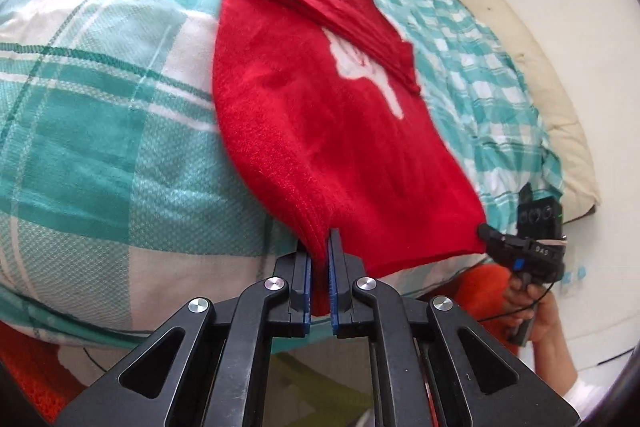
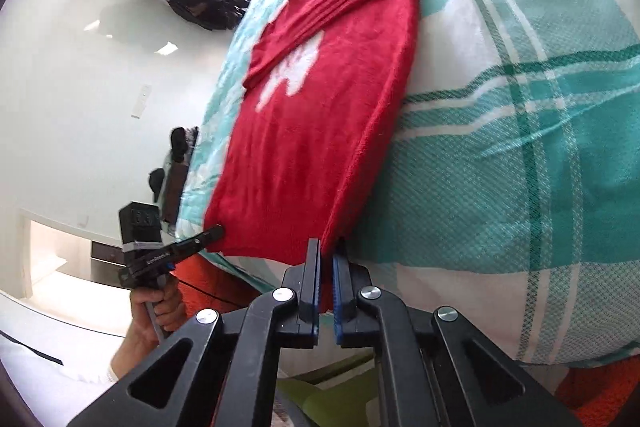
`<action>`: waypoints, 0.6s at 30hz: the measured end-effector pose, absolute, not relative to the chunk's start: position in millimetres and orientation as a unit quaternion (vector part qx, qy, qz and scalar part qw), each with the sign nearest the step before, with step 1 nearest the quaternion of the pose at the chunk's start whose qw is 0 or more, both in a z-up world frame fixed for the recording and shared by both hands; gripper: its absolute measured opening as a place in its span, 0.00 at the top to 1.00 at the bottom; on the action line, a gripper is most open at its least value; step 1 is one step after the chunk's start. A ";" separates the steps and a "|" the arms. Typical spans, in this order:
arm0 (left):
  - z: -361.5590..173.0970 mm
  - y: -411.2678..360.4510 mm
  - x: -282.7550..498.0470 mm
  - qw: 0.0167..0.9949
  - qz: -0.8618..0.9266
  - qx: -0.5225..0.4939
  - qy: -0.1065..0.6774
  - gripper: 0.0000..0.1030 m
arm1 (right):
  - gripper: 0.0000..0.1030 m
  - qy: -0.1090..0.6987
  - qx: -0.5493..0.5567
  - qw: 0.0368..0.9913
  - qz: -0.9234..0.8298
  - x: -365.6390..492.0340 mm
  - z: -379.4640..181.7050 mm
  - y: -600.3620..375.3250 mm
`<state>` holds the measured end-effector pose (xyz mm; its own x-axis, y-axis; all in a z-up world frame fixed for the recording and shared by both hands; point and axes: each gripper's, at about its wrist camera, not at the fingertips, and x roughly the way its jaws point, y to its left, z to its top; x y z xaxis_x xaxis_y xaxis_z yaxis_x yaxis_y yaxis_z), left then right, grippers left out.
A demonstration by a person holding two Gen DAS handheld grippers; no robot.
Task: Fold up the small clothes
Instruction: 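Lift the hem with the right tool while the left tool lifts it too, folding toward the collar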
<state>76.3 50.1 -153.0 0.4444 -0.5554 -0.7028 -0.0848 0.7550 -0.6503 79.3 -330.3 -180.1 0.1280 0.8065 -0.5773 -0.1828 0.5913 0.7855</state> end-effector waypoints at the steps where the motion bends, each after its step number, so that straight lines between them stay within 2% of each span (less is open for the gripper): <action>1: -144.8 55.6 84.0 0.789 -0.158 -0.332 0.492 0.96 | 0.95 0.543 0.308 0.692 0.362 83.1 -173.2 -332.9; 6: -102.6 82.8 171.4 0.806 -0.177 -0.360 0.436 0.96 | 0.95 0.471 0.384 0.698 0.377 151.1 -138.1 -330.8; 11: -92.8 99.0 309.5 0.830 -0.143 -0.336 0.421 0.96 | 0.95 0.435 0.370 0.741 0.352 279.3 -112.3 -306.7; 13: -103.0 102.2 363.5 0.837 -0.118 -0.326 0.424 0.93 | 0.95 0.432 0.351 0.762 0.332 333.1 -110.5 -293.8; 14: -113.1 104.7 387.8 0.833 -0.100 -0.325 0.437 0.82 | 0.95 0.427 0.343 0.774 0.318 357.3 -112.3 -286.9; 15: -126.0 110.0 405.4 0.824 -0.071 -0.326 0.458 0.63 | 0.91 0.425 0.339 0.783 0.304 379.6 -116.9 -281.1; 16: -137.6 116.0 416.9 0.815 -0.041 -0.331 0.473 0.54 | 0.74 0.430 0.334 0.790 0.281 398.5 -123.4 -279.3; 18: -146.9 131.2 416.6 0.813 -0.010 -0.334 0.477 0.52 | 0.40 0.448 0.315 0.807 0.222 422.7 -139.7 -284.4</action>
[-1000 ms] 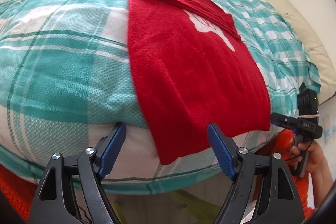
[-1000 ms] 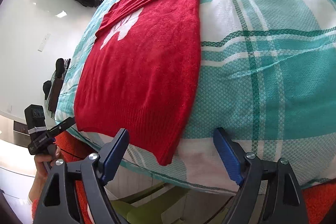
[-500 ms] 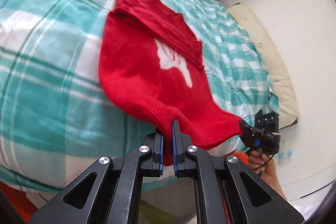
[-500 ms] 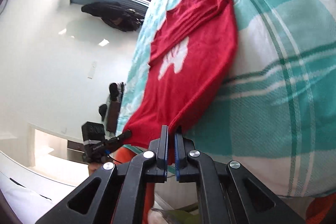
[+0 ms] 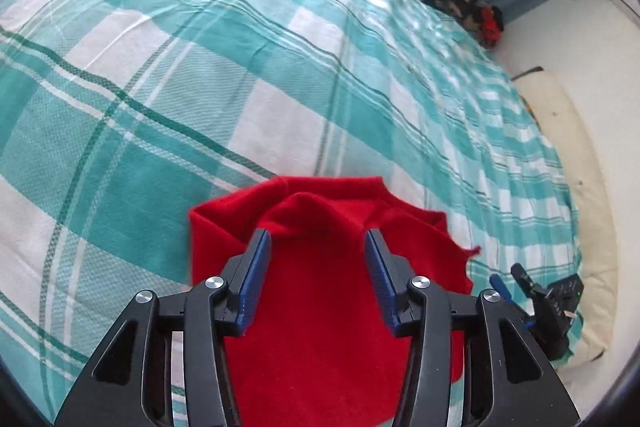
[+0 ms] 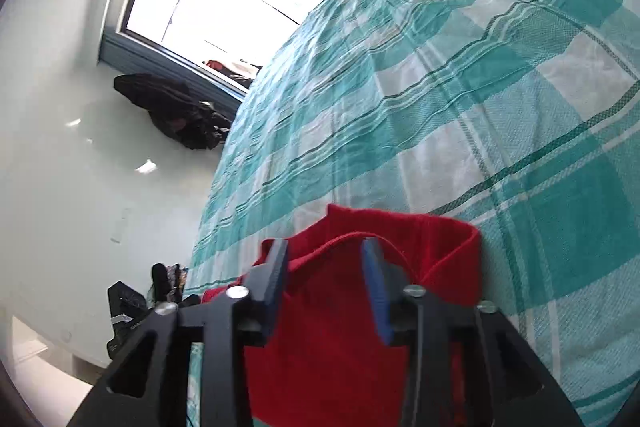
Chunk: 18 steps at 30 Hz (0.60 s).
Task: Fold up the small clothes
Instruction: 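Lift the hem with the right tool while the left tool lifts it too, folding toward the collar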
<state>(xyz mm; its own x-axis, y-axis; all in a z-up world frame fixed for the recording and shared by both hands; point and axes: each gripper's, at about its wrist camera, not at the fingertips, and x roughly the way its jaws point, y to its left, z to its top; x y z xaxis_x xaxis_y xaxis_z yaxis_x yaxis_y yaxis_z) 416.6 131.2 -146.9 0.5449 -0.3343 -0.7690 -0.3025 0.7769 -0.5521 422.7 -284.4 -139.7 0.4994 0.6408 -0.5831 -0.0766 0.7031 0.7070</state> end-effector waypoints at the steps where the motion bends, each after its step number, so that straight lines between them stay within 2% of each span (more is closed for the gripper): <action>1: -144.1 135.1 409.7 0.822 -0.003 -0.325 0.467 0.52 | 0.40 0.453 0.303 0.813 0.205 428.6 -143.9 -285.1; 3: -129.3 134.0 387.4 0.854 0.005 -0.291 0.431 0.52 | 0.41 0.449 0.263 0.830 0.202 428.0 -141.1 -284.5; 6: -120.6 110.2 369.7 0.878 -0.052 -0.261 0.397 0.51 | 0.55 0.433 0.156 0.850 0.257 405.7 -123.4 -263.0; 7: -124.1 96.3 375.2 0.875 -0.092 -0.256 0.401 0.51 | 0.56 0.434 0.129 0.846 0.281 398.6 -123.3 -250.3; 9: -134.1 64.0 391.9 0.867 -0.150 -0.225 0.419 0.44 | 0.56 0.441 0.087 0.832 0.325 388.7 -130.4 -219.3; 12: -162.5 52.5 426.0 0.869 -0.083 -0.156 0.462 0.40 | 0.56 0.457 0.013 0.823 0.338 382.2 -156.7 -183.2; 13: -174.5 69.7 436.6 0.862 -0.040 -0.173 0.474 0.42 | 0.56 0.469 -0.005 0.823 0.320 386.2 -171.3 -180.0; 14: -183.5 92.3 440.1 0.851 -0.010 -0.216 0.478 0.49 | 0.57 0.488 -0.013 0.823 0.291 392.6 -187.3 -184.6; 15: -189.9 117.1 436.7 0.838 -0.004 -0.278 0.470 0.62 | 0.63 0.504 -0.005 0.825 0.256 398.5 -198.2 -196.1; 16: -192.0 137.5 431.9 0.824 -0.006 -0.332 0.460 0.66 | 0.66 0.506 0.023 0.828 0.240 401.6 -199.0 -210.4; 17: -188.1 148.7 424.4 0.821 -0.006 -0.349 0.451 0.61 | 0.66 0.496 0.042 0.836 0.229 398.4 -191.5 -221.5; 18: -178.3 151.6 414.7 0.834 0.002 -0.328 0.444 0.47 | 0.64 0.478 0.040 0.848 0.224 391.1 -179.3 -227.2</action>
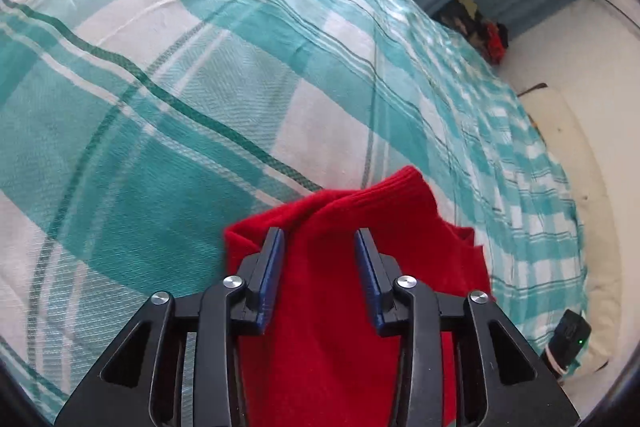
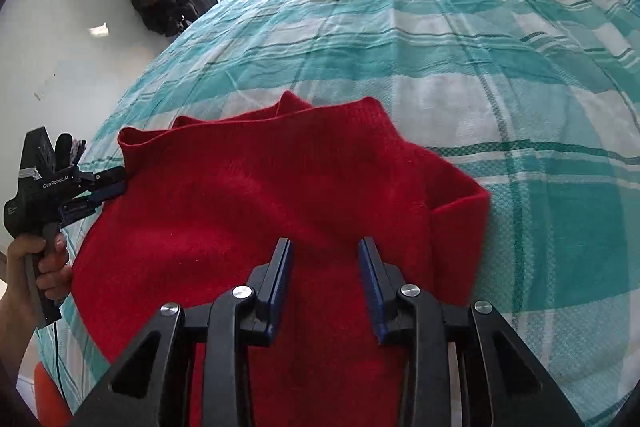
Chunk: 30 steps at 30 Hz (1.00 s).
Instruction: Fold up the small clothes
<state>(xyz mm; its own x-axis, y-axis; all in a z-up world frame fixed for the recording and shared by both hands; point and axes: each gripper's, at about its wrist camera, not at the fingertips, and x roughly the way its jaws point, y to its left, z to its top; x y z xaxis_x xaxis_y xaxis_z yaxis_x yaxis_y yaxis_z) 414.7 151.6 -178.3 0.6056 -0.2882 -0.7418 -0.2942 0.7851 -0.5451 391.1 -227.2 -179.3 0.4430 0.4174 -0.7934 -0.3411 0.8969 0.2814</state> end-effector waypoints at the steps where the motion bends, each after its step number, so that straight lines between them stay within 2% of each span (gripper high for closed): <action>1: -167.2 148.6 402.3 0.850 0.004 -0.296 0.437 0.41 | 0.64 0.459 0.030 0.857 0.232 380.6 -165.0 -228.8; 4: -147.9 125.8 353.0 0.869 -0.057 -0.250 0.424 0.31 | 0.64 0.423 0.018 0.859 0.288 342.8 -133.4 -229.3; 6: -154.2 106.4 324.7 0.868 -0.074 -0.216 0.441 0.20 | 0.64 0.422 0.019 0.849 0.316 319.4 -134.0 -230.1; 8: -177.1 91.7 313.0 0.857 -0.048 -0.172 0.483 0.19 | 0.64 0.445 0.003 0.839 0.313 307.1 -158.7 -228.4; 9: -192.0 90.9 310.1 0.846 -0.032 -0.157 0.508 0.24 | 0.64 0.475 -0.010 0.830 0.294 308.1 -180.6 -228.1; 10: -197.1 91.4 305.4 0.847 -0.027 -0.151 0.509 0.25 | 0.64 0.502 -0.012 0.820 0.277 308.4 -200.8 -233.7; 11: -192.5 93.3 298.0 0.854 -0.026 -0.149 0.498 0.25 | 0.64 0.495 0.010 0.824 0.275 306.4 -204.1 -243.7; 14: -175.1 107.1 285.4 0.852 -0.035 -0.201 0.481 0.24 | 0.63 0.473 0.033 0.845 0.248 288.8 -173.1 -258.6; 15: -169.6 113.9 281.8 0.854 -0.053 -0.231 0.462 0.22 | 0.57 0.455 0.042 0.854 0.249 278.4 -159.6 -264.4; 16: -164.3 120.9 281.0 0.857 -0.065 -0.260 0.441 0.18 | 0.45 0.439 0.051 0.863 0.246 266.1 -148.3 -270.6; 17: -160.8 128.4 282.9 0.858 -0.066 -0.285 0.422 0.11 | 0.41 0.424 0.060 0.870 0.243 252.0 -140.0 -276.1; 18: -160.0 135.3 288.3 0.859 -0.061 -0.304 0.408 0.08 | 0.38 0.413 0.068 0.876 0.241 237.7 -134.2 -280.5; 22: -190.5 146.5 331.4 0.828 -0.055 -0.357 0.429 0.09 | 0.38 0.411 0.084 0.877 0.236 187.4 -137.8 -285.2; 25: -204.6 136.3 351.0 0.829 -0.055 -0.342 0.438 0.17 | 0.38 0.427 0.107 0.868 0.229 158.9 -156.3 -285.5; 26: -204.2 130.5 355.1 0.832 -0.060 -0.330 0.441 0.25 | 0.38 0.433 0.114 0.865 0.226 149.0 -162.8 -287.8; 28: -208.2 121.3 365.3 0.818 -0.077 -0.331 0.464 0.73 | 0.38 0.442 0.126 0.860 0.220 133.1 -172.9 -291.9; 29: -210.6 118.8 368.9 0.808 -0.068 -0.333 0.482 0.91 | 0.38 0.443 0.129 0.860 0.219 128.2 -176.2 -294.3; 30: -206.1 116.4 367.7 0.810 -0.050 -0.327 0.484 0.92 | 0.38 0.442 0.128 0.860 0.220 126.5 -177.0 -295.8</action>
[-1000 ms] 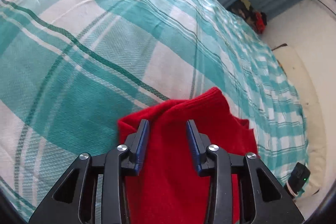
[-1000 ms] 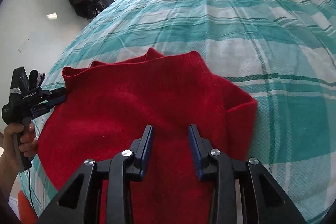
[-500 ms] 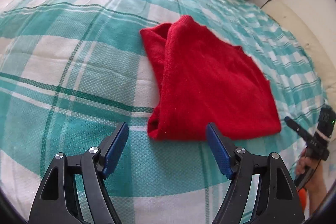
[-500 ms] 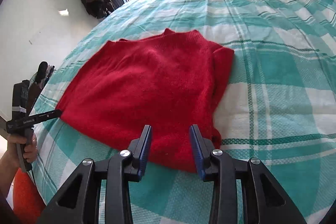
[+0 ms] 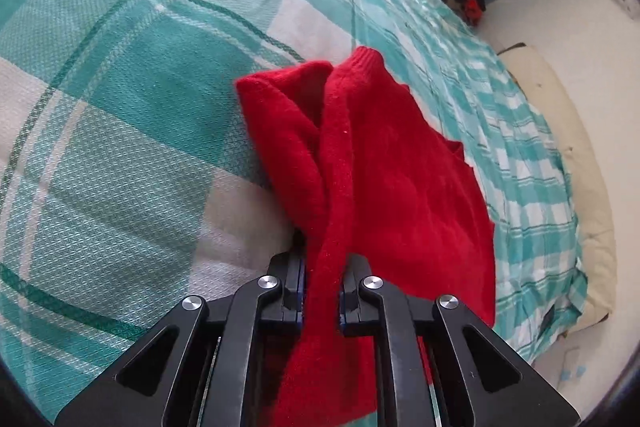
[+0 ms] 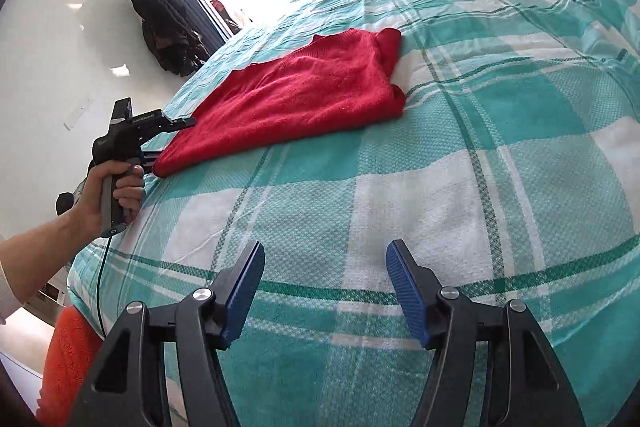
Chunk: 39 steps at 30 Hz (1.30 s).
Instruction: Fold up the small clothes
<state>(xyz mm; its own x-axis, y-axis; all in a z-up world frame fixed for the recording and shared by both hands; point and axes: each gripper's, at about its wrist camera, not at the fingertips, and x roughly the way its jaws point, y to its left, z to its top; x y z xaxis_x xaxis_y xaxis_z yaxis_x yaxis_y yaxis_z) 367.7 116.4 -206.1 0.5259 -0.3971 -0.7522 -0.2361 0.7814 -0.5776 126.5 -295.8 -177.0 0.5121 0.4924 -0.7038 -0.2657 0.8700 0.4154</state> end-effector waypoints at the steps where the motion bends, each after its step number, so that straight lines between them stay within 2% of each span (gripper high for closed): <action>1: -196.8 112.8 366.9 0.816 -0.033 -0.317 0.482 0.92 | 0.38 0.440 0.126 0.861 0.222 125.7 -176.3 -297.5; 5: -131.6 68.0 372.5 0.851 0.001 -0.247 0.463 0.93 | 0.38 0.408 0.133 0.877 0.216 132.6 -165.3 -309.4; 9: -67.0 -35.4 391.4 0.892 -0.031 -0.113 0.437 0.93 | 0.38 0.396 0.162 0.878 0.215 137.0 -164.9 -324.4; 11: -57.6 -94.9 401.4 0.901 -0.048 -0.042 0.429 0.92 | 0.38 0.396 0.171 0.876 0.214 136.9 -165.2 -330.1; 14: -80.1 -168.0 411.3 0.893 -0.071 0.019 0.444 0.92 | 0.38 0.389 0.184 0.879 0.206 134.9 -162.8 -343.4; 16: -118.6 -215.9 415.8 0.876 -0.094 0.055 0.471 0.81 | 0.38 0.380 0.196 0.882 0.196 134.1 -160.1 -354.3; 17: -142.7 -237.9 414.8 0.857 -0.112 0.076 0.496 0.64 | 0.38 0.377 0.202 0.884 0.190 134.1 -159.6 -359.9; 18: -164.6 -256.8 409.4 0.838 -0.126 0.101 0.522 0.54 | 0.38 0.375 0.207 0.885 0.182 134.1 -159.5 -365.6; 19: -177.0 -272.3 398.4 0.828 -0.132 0.131 0.529 0.53 | 0.38 0.373 0.212 0.887 0.172 134.3 -159.8 -371.3; 20: -178.4 -282.0 381.1 0.836 -0.126 0.169 0.507 0.49 | 0.38 0.371 0.217 0.888 0.161 134.7 -160.4 -377.1; 21: -172.3 -288.4 363.3 0.844 -0.135 0.193 0.482 0.36 | 0.38 0.368 0.222 0.890 0.150 134.3 -160.3 -383.8; 23: -149.5 -275.4 326.4 0.853 -0.182 0.175 0.457 0.28 | 0.38 0.361 0.235 0.893 0.129 134.6 -160.5 -396.7; 26: -112.3 -210.6 291.0 0.867 -0.202 0.071 0.450 0.27 | 0.38 0.355 0.250 0.894 0.111 137.2 -159.5 -409.1; 28: -94.9 -152.8 291.6 0.887 -0.155 -0.004 0.436 0.27 | 0.38 0.360 0.248 0.892 0.117 143.3 -156.0 -405.4; 29: -89.7 -127.7 298.2 0.898 -0.127 -0.038 0.420 0.29 | 0.38 0.364 0.246 0.889 0.126 149.5 -152.9 -399.8; 32: -86.3 -80.8 324.8 0.912 -0.089 -0.100 0.388 0.48 | 0.39 0.359 0.226 0.885 0.190 180.5 -131.2 -366.6; 34: -98.7 -85.8 337.3 0.915 -0.100 -0.082 0.382 0.52 | 0.47 0.346 0.202 0.883 0.246 210.0 -107.3 -336.2; 36: -129.9 -106.3 346.4 0.905 -0.123 -0.041 0.406 0.53 | 0.49 0.341 0.203 0.864 0.309 243.4 -93.2 -310.0; 38: -166.8 -126.4 341.7 0.881 -0.137 0.008 0.452 0.58 | 0.52 0.365 0.187 0.840 0.354 274.2 -99.3 -285.6; 39: -178.4 -132.3 334.3 0.882 -0.131 0.032 0.451 0.57 | 0.56 0.400 0.164 0.825 0.364 286.2 -113.6 -273.4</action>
<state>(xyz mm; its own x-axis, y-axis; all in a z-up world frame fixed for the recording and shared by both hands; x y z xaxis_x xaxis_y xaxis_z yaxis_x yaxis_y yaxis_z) 334.3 -132.3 -178.4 0.5587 -0.2015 -0.8045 0.2602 0.9637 -0.0607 286.2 -273.4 -113.6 0.4143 0.7318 -0.5412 -0.4698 0.6812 0.5614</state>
